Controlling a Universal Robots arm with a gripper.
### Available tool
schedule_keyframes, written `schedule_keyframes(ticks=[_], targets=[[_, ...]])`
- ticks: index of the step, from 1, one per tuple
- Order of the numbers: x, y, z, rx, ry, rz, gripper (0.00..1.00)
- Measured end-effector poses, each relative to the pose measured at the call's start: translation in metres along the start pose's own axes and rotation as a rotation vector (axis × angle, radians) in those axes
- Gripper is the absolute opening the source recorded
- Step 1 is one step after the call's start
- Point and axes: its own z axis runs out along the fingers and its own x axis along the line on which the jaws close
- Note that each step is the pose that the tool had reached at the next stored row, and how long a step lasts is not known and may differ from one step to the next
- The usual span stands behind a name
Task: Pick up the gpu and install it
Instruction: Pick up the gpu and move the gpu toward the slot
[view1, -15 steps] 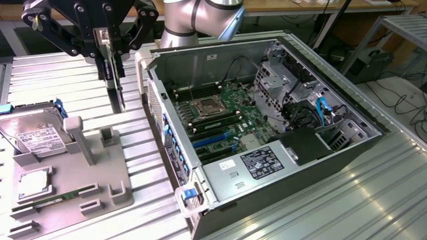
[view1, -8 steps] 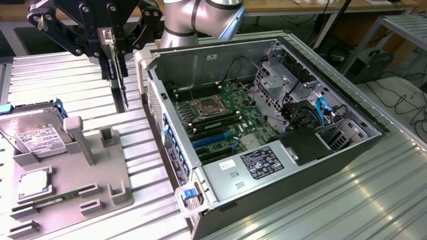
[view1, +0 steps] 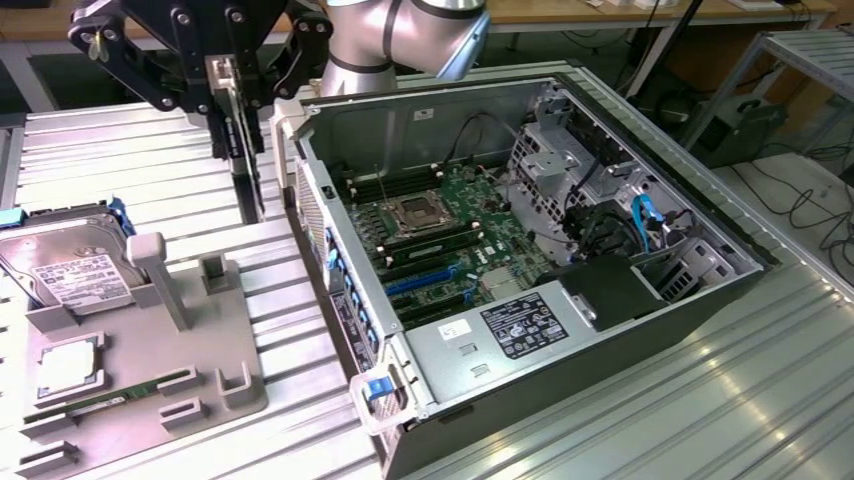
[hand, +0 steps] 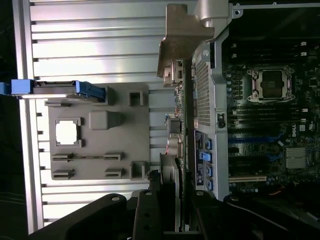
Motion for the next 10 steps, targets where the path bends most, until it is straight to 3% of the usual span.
schedule_keyframes(ticks=[10], targets=[[-0.0073, 0.0003, 0.0004, 0.0001, 0.0001, 0.0, 0.27]])
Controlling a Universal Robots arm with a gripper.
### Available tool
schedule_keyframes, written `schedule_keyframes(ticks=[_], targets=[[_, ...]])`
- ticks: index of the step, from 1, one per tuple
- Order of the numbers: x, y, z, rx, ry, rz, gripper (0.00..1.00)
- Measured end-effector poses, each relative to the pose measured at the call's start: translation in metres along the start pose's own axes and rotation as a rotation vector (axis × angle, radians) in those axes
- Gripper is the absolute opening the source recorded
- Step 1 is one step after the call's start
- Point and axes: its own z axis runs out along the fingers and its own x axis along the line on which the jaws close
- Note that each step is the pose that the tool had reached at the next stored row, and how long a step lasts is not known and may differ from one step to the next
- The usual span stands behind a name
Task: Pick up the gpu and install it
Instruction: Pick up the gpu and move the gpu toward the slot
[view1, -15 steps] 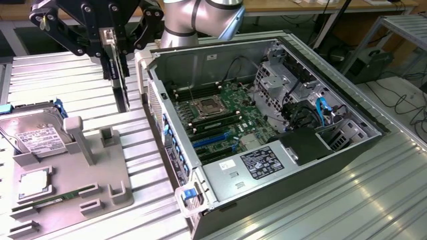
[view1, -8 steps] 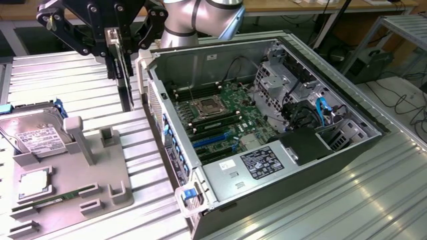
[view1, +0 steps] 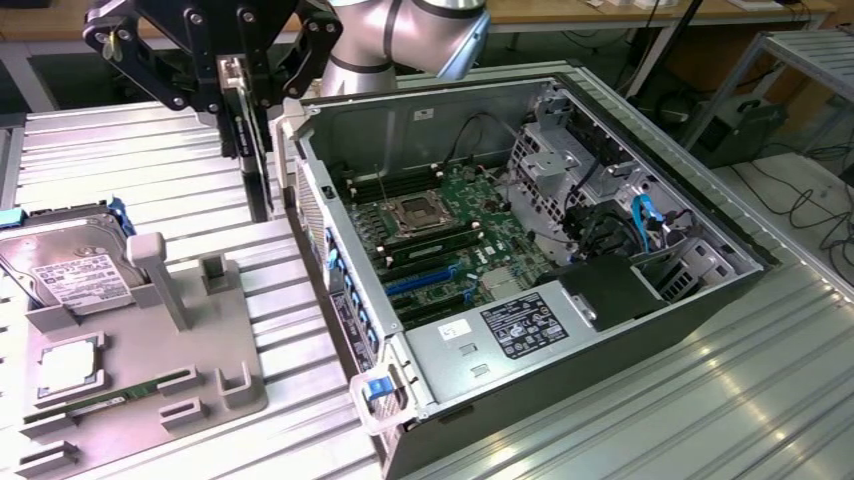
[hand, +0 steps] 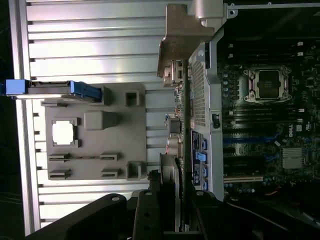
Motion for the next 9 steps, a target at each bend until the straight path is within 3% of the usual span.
schedule_keyframes(ticks=[9], targets=[[-0.0078, 0.0003, 0.0003, -0.0001, 0.0, 0.0, 0.27]])
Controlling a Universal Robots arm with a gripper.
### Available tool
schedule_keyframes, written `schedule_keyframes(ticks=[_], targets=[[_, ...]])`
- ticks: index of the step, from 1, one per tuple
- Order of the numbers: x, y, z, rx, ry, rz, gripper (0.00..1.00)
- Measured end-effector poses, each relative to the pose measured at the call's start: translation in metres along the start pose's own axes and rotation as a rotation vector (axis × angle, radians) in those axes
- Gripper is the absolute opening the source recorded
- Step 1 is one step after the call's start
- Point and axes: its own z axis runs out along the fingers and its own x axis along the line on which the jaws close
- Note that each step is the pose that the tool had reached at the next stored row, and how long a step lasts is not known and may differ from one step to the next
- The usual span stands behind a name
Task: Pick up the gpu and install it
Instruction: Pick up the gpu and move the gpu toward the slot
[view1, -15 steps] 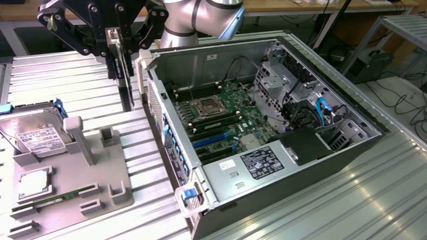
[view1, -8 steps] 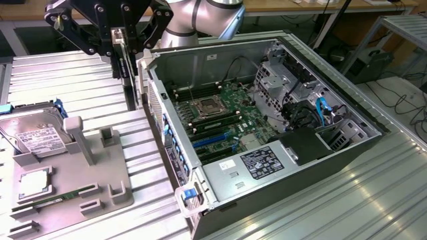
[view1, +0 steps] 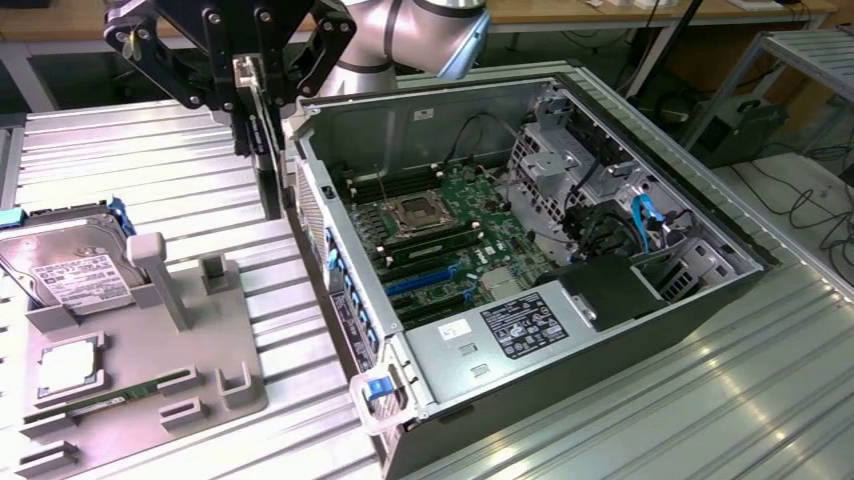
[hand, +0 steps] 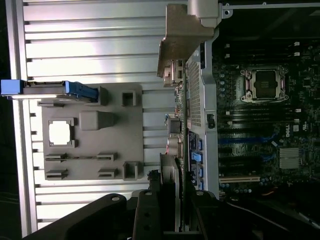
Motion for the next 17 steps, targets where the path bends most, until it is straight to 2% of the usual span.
schedule_keyframes(ticks=[17], targets=[[-0.015, 0.0005, 0.0014, 0.0, 0.0, 0.0, 0.27]])
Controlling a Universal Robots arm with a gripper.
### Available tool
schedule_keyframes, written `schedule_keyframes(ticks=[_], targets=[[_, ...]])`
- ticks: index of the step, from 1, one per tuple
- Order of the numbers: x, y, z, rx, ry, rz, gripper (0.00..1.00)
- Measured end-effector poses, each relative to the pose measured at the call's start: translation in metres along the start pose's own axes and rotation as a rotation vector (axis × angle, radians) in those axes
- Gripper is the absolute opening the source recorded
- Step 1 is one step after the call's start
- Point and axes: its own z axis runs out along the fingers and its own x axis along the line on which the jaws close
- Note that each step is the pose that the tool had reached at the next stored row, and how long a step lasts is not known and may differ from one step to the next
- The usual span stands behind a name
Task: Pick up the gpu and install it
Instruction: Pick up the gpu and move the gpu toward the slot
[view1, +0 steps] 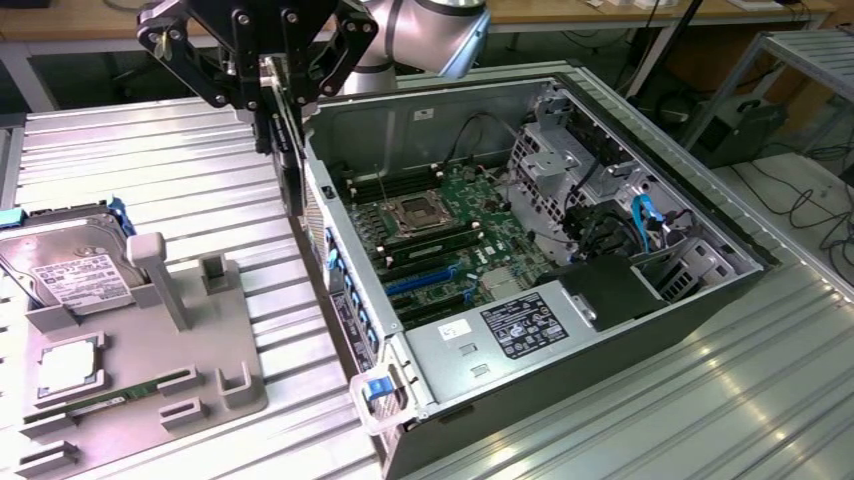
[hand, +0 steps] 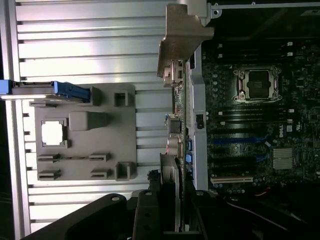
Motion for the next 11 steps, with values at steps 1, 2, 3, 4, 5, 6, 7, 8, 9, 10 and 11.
schedule_keyframes(ticks=[1, 2, 3, 4, 5, 6, 7, 8, 9, 10, 11], targets=[[-0.0007, 0.0, 0.0001, 0.0, 0.0, 0.0, 0.27], [-0.0014, 0.0001, 0.0001, 0.0, 0.0, 0.0, 0.27], [-0.0021, 0.0001, 0.0002, 0.0, 0.0, 0.0, 0.27], [-0.003, 0.0001, 0.0002, 0.0, 0.0, 0.0, 0.27], [-0.0036, 0.0001, 0.0003, 0.0, 0.0, 0.0, 0.27], [-0.0044, 0.0002, 0.0003, 0.0, -0.0001, 0.0, 0.27], [-0.0052, 0.0002, 0.0004, 0.0, 0.0, 0.0, 0.27], [-0.006, 0.0002, 0.0004, 0.0, 0.0, 0.0, 0.27], [-0.0068, 0.0002, 0.0005, 0.0001, 0.0001, 0.0, 0.27], [-0.0075, 0.0003, 0.0005, 0.0, 0.0, 0.0, 0.27], [-0.0083, 0.0003, 0.0006, 0.0, 0.0, 0.0, 0.27]])
